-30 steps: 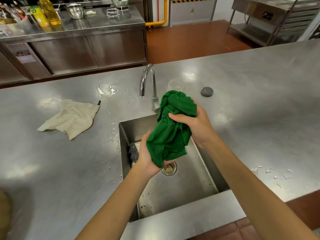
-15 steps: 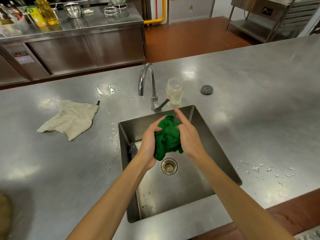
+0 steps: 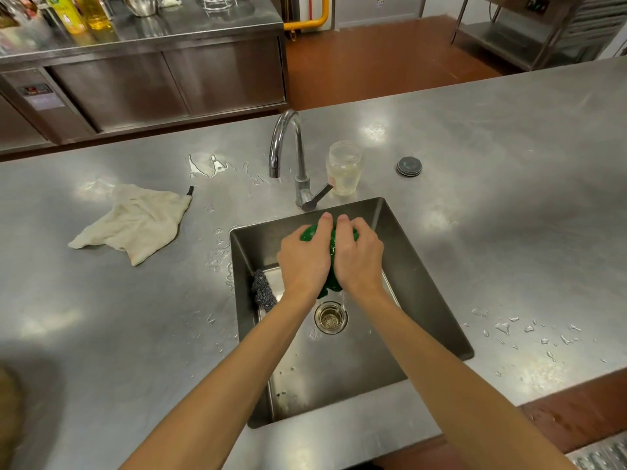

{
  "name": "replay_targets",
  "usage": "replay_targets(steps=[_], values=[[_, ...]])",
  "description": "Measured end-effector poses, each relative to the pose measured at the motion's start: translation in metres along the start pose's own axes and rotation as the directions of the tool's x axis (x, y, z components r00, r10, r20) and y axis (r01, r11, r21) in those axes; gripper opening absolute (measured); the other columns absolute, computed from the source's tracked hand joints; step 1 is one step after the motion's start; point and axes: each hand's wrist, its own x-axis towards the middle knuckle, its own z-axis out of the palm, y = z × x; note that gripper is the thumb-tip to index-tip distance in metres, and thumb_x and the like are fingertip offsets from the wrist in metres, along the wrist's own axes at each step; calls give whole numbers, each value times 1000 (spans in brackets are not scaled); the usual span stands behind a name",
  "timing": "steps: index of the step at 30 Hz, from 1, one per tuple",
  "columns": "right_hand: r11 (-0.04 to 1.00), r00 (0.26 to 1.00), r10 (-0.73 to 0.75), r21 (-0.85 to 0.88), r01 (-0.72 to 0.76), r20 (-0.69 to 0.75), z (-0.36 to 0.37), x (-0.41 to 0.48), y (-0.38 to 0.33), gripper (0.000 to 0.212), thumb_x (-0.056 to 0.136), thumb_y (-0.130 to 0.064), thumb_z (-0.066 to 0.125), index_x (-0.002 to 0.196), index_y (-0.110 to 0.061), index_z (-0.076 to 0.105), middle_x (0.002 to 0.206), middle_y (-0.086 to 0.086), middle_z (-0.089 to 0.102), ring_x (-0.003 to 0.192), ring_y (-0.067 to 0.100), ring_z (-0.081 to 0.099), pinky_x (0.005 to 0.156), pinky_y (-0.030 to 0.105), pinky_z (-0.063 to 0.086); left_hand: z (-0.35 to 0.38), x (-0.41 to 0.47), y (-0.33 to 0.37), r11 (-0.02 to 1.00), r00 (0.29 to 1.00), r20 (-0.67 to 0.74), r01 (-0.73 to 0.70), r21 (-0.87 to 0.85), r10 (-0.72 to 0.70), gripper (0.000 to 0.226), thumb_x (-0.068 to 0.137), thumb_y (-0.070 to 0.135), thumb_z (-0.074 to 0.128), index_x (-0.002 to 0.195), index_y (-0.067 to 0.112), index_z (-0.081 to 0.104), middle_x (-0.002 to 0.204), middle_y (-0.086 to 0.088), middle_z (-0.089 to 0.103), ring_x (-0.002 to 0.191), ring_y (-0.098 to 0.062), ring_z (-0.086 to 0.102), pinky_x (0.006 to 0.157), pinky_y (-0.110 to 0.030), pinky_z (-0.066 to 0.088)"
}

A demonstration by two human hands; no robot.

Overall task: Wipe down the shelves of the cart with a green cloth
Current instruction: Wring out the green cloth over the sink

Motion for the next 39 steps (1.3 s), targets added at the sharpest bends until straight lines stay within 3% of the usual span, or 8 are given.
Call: replay_targets(steps=[4,9,14,26,28,31,35,39], values=[[1000,1000,4,18,-4,7,3,4,3,39,93,-41,46,64,-16,51,61,-1,57,62,18,56,64,42,49,1,5,-3,999,999,-36,-38,12,38,45,89,37,64,62,1,60,52,1,53,52,-10,47,60,-31,43],[1000,999,-26,2,26,37,5,10,-4,37,87,-32,43,52,-19,40,52,-4,45,54,17,44,61,39,38,-1,18,-4,993,997,-45,-63,100,68,44,84,27,61,46,16,43,42,9,41,46,-9,36,57,-31,36],[999,998,-27,39,25,57,9,17,-5,36,82,-28,42,52,-7,41,49,-2,41,51,14,37,55,33,33,-3,26,1,988,993,-56,-93,122,100,44,85,22,59,44,21,43,39,10,41,40,-4,36,47,-21,34],[996,999,-45,73,43,24,5,17,-7,35,84,-25,41,49,-19,37,48,-7,39,50,9,35,53,29,33,-3,25,0,957,979,-39,-186,223,199,42,92,22,48,51,18,42,52,2,45,50,-11,40,54,-28,33],[999,997,-30,43,27,69,3,17,-10,33,87,-28,43,55,-20,47,57,-7,49,57,9,45,59,28,38,-6,24,0,960,981,-38,-176,216,189,39,94,23,47,55,17,46,56,1,48,53,-10,42,56,-27,34],[998,974,48,26,-55,220,-4,17,-17,30,94,-43,48,87,-21,66,87,-3,65,83,10,61,72,24,47,-13,23,-3,982,993,-31,-106,155,112,32,96,32,46,74,15,62,73,0,62,69,-11,56,65,-29,45],[997,941,-16,80,-12,337,-18,10,-13,54,75,-73,58,116,-38,58,120,-4,56,108,7,58,95,33,52,-22,20,-5,999,1000,-30,-7,48,8,37,97,43,43,99,15,68,93,-3,68,92,-17,64,83,-37,54],[991,899,-105,-30,130,425,-37,-3,-2,82,60,-63,81,132,-47,44,131,-7,44,118,7,51,101,33,48,-33,21,-4,1000,1000,2,17,10,-18,38,99,41,42,111,13,65,103,-7,67,98,-20,63,88,-40,52]])
